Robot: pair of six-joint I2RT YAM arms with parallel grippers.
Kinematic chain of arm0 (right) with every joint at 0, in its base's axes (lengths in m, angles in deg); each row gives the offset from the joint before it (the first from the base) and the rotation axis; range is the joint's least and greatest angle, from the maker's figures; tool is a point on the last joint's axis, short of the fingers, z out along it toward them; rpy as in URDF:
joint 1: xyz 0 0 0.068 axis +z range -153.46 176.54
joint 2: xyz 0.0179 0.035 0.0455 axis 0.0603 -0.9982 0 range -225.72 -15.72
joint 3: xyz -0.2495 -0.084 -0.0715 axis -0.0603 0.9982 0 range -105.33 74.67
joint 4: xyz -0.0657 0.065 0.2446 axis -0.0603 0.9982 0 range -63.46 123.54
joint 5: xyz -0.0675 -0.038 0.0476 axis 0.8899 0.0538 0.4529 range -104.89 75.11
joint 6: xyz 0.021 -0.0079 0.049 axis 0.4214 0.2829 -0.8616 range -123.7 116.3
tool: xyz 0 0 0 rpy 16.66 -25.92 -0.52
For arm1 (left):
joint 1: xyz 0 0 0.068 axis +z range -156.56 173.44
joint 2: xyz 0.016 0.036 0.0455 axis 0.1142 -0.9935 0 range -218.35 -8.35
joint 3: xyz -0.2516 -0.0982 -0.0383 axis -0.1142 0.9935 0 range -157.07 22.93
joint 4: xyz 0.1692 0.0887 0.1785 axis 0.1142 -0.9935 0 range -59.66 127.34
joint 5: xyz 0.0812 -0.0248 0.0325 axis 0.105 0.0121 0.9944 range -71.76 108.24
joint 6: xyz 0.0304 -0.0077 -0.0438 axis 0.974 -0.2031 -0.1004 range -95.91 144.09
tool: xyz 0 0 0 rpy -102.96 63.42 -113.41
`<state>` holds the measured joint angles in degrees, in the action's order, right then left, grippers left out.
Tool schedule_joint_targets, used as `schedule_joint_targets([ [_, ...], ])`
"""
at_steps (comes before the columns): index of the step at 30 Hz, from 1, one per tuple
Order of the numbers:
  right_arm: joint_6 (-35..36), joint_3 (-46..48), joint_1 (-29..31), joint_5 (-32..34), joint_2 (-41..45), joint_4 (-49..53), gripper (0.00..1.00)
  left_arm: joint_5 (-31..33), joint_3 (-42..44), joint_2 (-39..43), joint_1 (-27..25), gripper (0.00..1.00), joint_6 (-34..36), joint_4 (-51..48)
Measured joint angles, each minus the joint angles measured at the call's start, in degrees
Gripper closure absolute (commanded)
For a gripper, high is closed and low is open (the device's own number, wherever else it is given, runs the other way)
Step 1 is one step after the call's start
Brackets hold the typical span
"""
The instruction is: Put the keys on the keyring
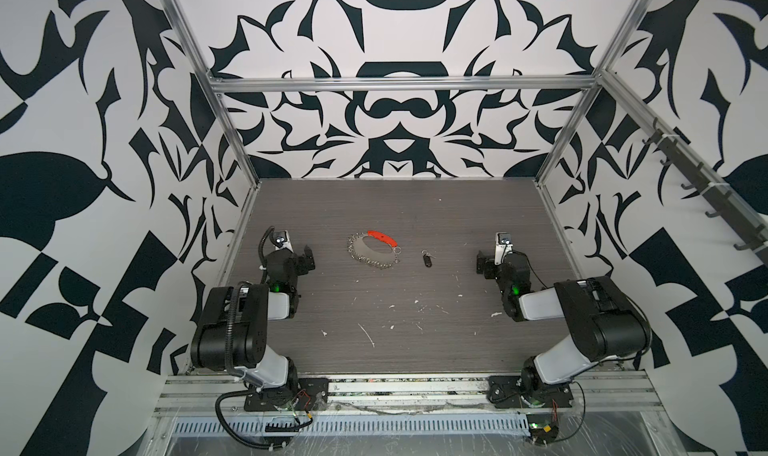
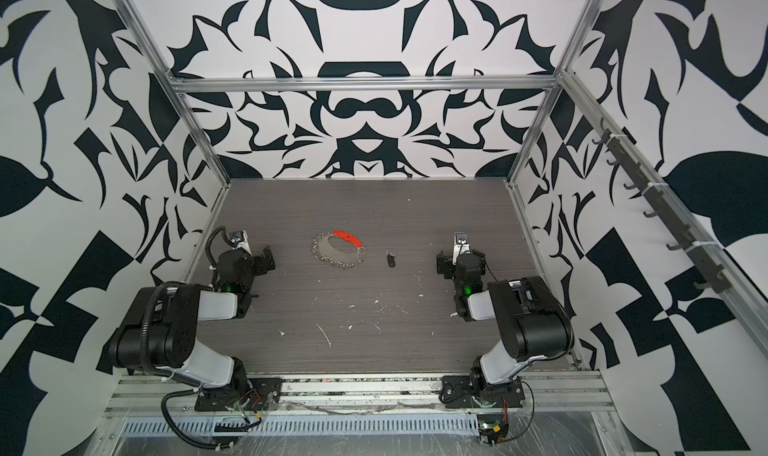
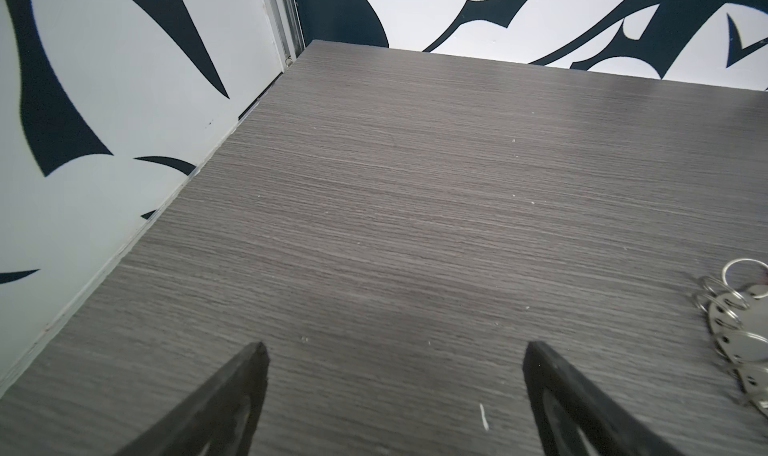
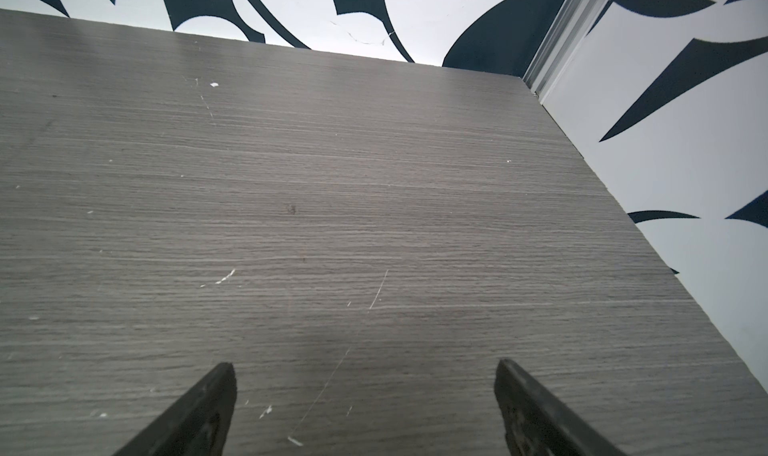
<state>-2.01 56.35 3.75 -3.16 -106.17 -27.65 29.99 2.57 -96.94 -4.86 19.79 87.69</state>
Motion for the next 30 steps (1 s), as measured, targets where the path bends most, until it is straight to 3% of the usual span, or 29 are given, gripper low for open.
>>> schedule_joint_targets([
  [16,0.0,4.0,0.0,-1.6,0.2,-5.9,0.0,3.5,2.2,0.0,0.0,0.0,-1.4,5.1],
  [22,0.9,6.7,1.3,-2.1,6.8,-6.1,0.0,3.4,2.5,2.9,-0.3,0.01,-1.4,4.0],
  [26,1.0,5.3,4.5,3.6,16.4,1.0,0.0,3.2,1.1,11.4,-0.6,0.01,-2.0,-4.8],
  [30,-7.8,-5.1,5.6,11.3,25.0,20.8,0.0,3.2,-8.9,19.2,-2.0,0.01,-5.0,-22.5],
])
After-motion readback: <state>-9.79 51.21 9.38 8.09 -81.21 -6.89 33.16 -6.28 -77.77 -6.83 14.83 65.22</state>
